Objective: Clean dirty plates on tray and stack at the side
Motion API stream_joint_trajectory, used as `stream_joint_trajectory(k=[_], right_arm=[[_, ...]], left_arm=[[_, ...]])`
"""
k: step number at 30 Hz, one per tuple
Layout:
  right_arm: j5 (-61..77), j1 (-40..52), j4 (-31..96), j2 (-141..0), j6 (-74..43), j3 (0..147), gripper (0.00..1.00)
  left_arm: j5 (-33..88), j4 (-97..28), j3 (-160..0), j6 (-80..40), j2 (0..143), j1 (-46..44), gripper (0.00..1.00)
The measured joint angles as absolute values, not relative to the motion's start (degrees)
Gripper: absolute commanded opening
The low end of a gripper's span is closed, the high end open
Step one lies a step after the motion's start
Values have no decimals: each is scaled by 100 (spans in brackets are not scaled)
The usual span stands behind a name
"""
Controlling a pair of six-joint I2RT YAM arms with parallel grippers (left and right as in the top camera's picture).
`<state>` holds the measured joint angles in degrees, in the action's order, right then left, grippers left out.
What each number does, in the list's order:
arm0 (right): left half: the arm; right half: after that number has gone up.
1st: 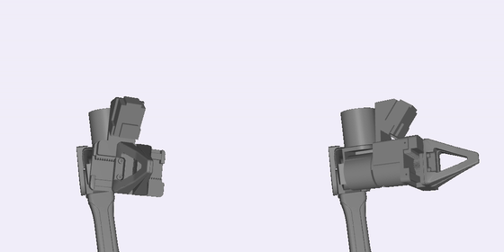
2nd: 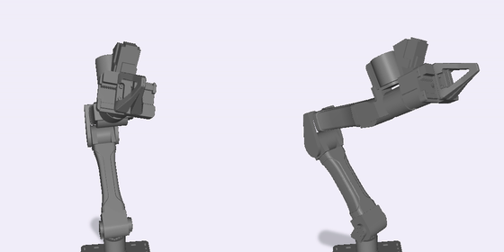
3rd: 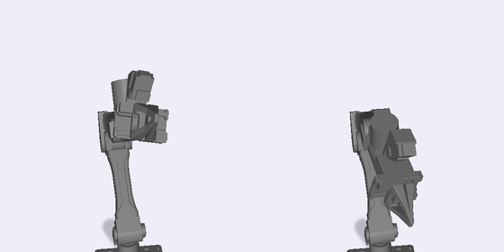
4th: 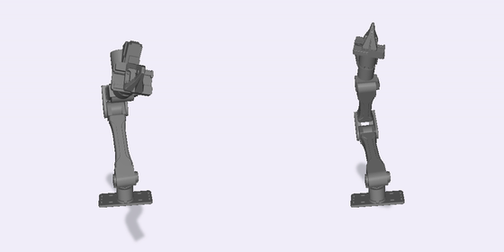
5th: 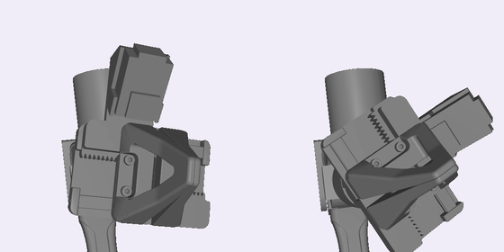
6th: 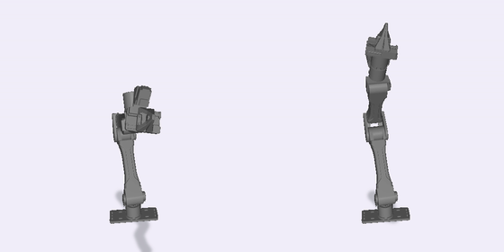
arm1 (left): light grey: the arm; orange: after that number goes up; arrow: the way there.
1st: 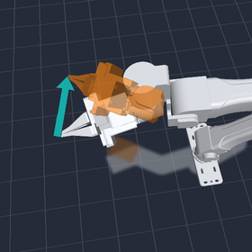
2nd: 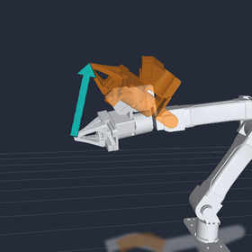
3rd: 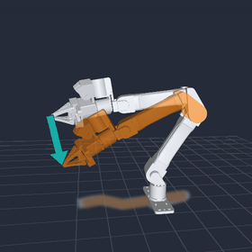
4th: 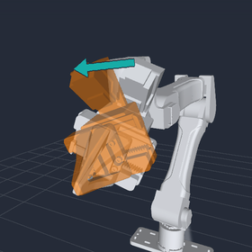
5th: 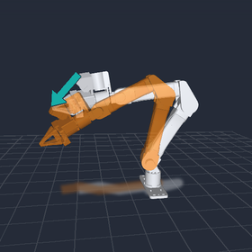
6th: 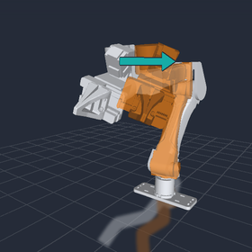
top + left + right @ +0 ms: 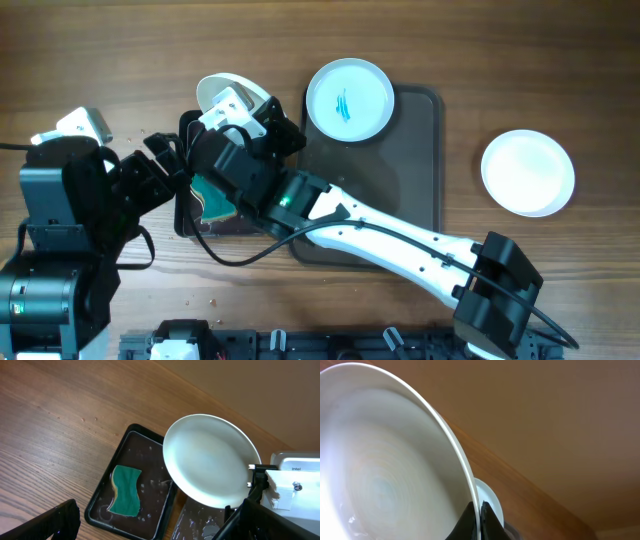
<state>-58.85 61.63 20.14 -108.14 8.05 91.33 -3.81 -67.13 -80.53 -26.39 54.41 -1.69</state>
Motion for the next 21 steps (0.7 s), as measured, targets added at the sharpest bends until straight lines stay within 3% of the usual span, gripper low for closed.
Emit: stream_joint_trajectory(k=[21], right_arm=[[-6117, 6171, 1811, -10814, 891, 9133, 4]], left_arm=[[-381, -6724, -8053, -2641, 5441, -169, 100]])
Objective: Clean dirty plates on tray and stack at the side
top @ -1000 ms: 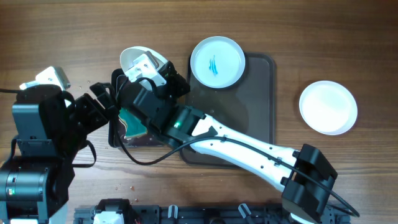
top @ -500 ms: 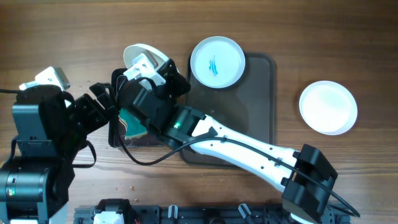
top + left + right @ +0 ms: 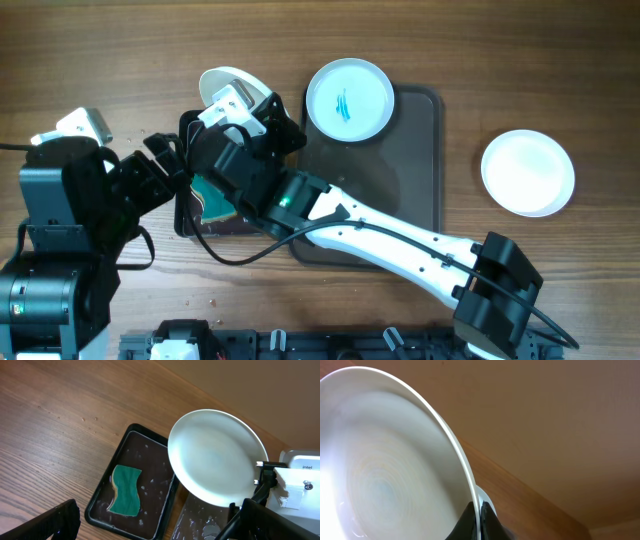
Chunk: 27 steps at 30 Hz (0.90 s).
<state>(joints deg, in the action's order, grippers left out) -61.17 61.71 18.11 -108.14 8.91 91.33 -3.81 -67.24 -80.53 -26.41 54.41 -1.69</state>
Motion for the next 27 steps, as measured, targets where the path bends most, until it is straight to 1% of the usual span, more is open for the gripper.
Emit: stream_joint_trajectory(k=[8, 10, 12, 14, 16, 17, 19, 22, 27], right_arm=[[-6119, 6173, 1935, -10809, 821, 9139, 4], [-6090, 6165, 2418, -10796, 419, 9177, 4], [-5767, 6106, 3245, -10755, -333, 9212, 4], [-4980, 5981, 3686, -10744, -1055, 9209, 4], [-3850, 5723, 3717, -10744, -1592, 9209, 4], [-3009, 5454, 3669, -10742, -1861, 9209, 4], [-1789, 4910, 3640, -10720, -2211, 9209, 4], [-423, 4047, 3697, -10582, -2604, 9209, 4], [657, 2681, 3997, -9723, -2945, 9209, 4]], left_arm=[[-384, -6731, -8053, -2641, 5441, -169, 100], [-390, -6742, -8053, -2620, 5441, -169, 100], [-397, -6753, -8053, -2609, 5441, -169, 100], [-355, -6726, -8053, -2606, 5448, -176, 100], [-351, -6726, -8053, -2604, 5450, -176, 100], [-338, -6726, -8053, -2606, 5450, -176, 100], [-329, -6724, -8053, -2606, 5452, -176, 100], [-316, -6724, -8053, -2606, 5452, -176, 100], [-316, -6724, -8053, -2604, 5452, -176, 100]])
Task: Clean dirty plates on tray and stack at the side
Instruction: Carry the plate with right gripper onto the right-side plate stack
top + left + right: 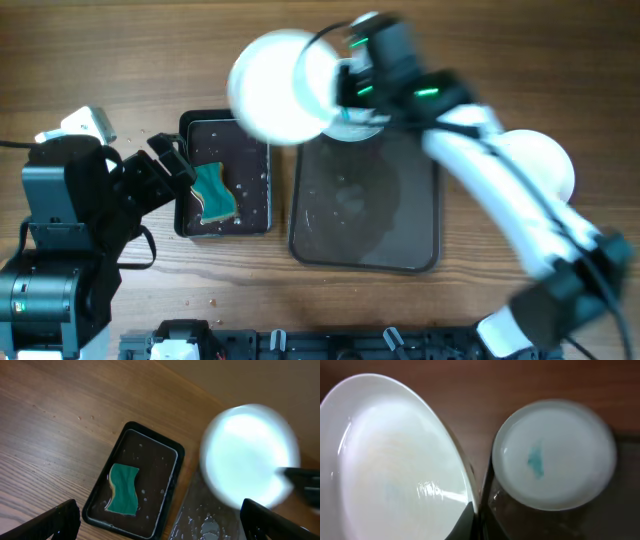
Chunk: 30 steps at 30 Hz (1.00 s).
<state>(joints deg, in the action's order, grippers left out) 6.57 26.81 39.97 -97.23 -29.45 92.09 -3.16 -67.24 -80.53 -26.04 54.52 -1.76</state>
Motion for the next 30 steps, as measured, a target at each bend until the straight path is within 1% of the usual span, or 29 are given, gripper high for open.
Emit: stream_joint_trajectory(k=[2, 6, 8, 10, 12, 13, 14, 15, 18, 22, 23, 25, 27, 29, 30], right_arm=[[899, 1986, 4471, -8958, -3120, 9209, 4], [1044, 742, 5664, -8156, -3301, 9299, 4], [996, 130, 6154, -8044, -3310, 9312, 4], [978, -740, 6598, -8108, -3216, 9292, 4], [921, -1441, 6700, -8248, -3063, 9170, 4], [921, -1638, 6705, -8291, -2952, 9105, 4], [878, -2189, 6733, -8425, -2877, 8882, 4], [895, -2523, 6663, -8493, -2803, 8705, 4], [888, -3339, 6302, -8670, -2670, 8049, 4], [878, -4158, 5782, -9083, -2563, 7146, 4], [884, -4261, 5739, -9179, -2552, 6997, 10], [899, -4418, 5653, -9360, -2477, 6689, 27], [937, -4429, 5575, -9393, -2359, 6578, 32], [974, -4368, 5516, -9391, -2226, 6569, 40], [991, -4320, 5516, -9391, -2158, 6569, 41]], left_arm=[[-316, -6724, -8053, -2606, 5452, -176, 100], [-316, -6722, -8053, -2606, 5452, -176, 100], [-316, -6724, -8053, -2606, 5452, -176, 100], [-316, -6724, -8053, -2604, 5452, -176, 100], [-316, -6724, -8053, -2606, 5452, -176, 100], [-316, -6724, -8053, -2606, 5452, -176, 100], [-316, -6724, -8053, -2606, 5452, -176, 100], [-316, -6724, -8053, -2606, 5452, -176, 100], [-316, -6724, -8053, -2606, 5452, -176, 100], [-316, -6724, -8053, -2606, 5452, -176, 100], [-316, -6724, -8053, -2606, 5452, -176, 100], [-316, -6724, -8053, -2606, 5452, -176, 100], [-316, -6724, -8053, -2606, 5452, -176, 100], [-316, -6724, -8053, -2604, 5452, -176, 100], [-316, -6724, -8053, -2606, 5452, -176, 100]])
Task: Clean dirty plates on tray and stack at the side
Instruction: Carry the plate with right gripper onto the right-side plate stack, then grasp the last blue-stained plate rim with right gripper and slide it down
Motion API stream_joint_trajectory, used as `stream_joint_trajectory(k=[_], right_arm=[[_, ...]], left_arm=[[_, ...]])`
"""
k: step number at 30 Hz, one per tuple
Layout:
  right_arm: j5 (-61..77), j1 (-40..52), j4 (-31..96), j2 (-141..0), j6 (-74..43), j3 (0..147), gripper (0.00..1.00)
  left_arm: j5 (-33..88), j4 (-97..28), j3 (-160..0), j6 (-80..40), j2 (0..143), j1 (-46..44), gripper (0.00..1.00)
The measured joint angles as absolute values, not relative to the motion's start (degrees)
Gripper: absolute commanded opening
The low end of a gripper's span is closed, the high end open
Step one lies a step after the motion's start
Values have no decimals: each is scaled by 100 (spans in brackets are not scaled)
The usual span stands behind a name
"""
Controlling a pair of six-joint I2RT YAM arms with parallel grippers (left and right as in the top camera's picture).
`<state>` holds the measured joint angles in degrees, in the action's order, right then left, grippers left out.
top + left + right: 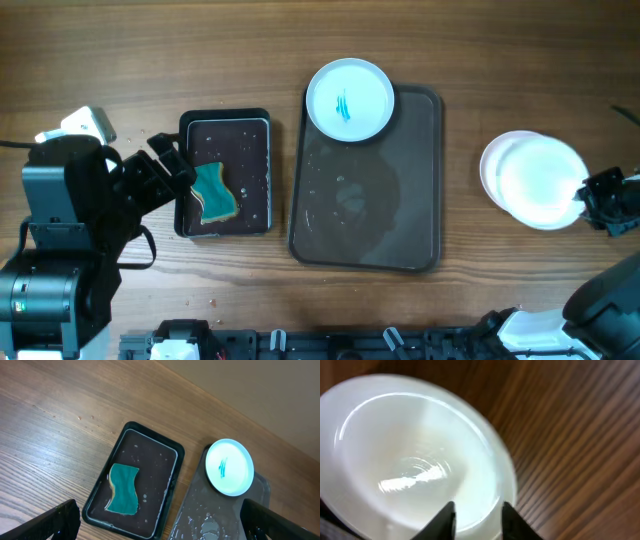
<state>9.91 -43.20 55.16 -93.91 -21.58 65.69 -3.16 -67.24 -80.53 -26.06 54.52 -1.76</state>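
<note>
A white plate with a blue smear (349,98) lies on the back left corner of the dark tray (400,220); the left wrist view shows this dirty plate (230,467) too. At the right, a clean white plate (543,181) rests slightly offset on another white plate (490,160). My right gripper (598,198) is at that stack's right edge, open, its fingers (445,517) apart over the top plate (410,455). Open and holding nothing, my left gripper (172,160) hangs by the sponge tray.
A small black tray (225,172) left of the big tray holds a green sponge (213,192) and water drops. Water film covers the big tray's middle. Crumbs lie on the wood near the left arm base (60,240).
My right gripper was shut on the clean plate above the table's back middle. That plate now lies on the white plate at the right, and the gripper is open. The left arm is unchanged.
First my right gripper held the white plate tilted above the sponge tray, and it stayed there at the following moment. After that the plate was over the table's back, near the dirty plate. Now it rests on the plate at the right, released.
</note>
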Motion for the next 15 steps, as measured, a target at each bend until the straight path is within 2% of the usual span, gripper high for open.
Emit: stream_joint_trajectory(k=[8, 15], right_arm=[[1612, -3433, 5564, -8930, -1841, 6584, 40], [1949, -969, 4908, -7741, -1614, 6923, 40]], left_arm=[[-316, -6724, -8053, -2606, 5452, -176, 100], [-316, -6724, -8053, -2604, 5452, -176, 100]])
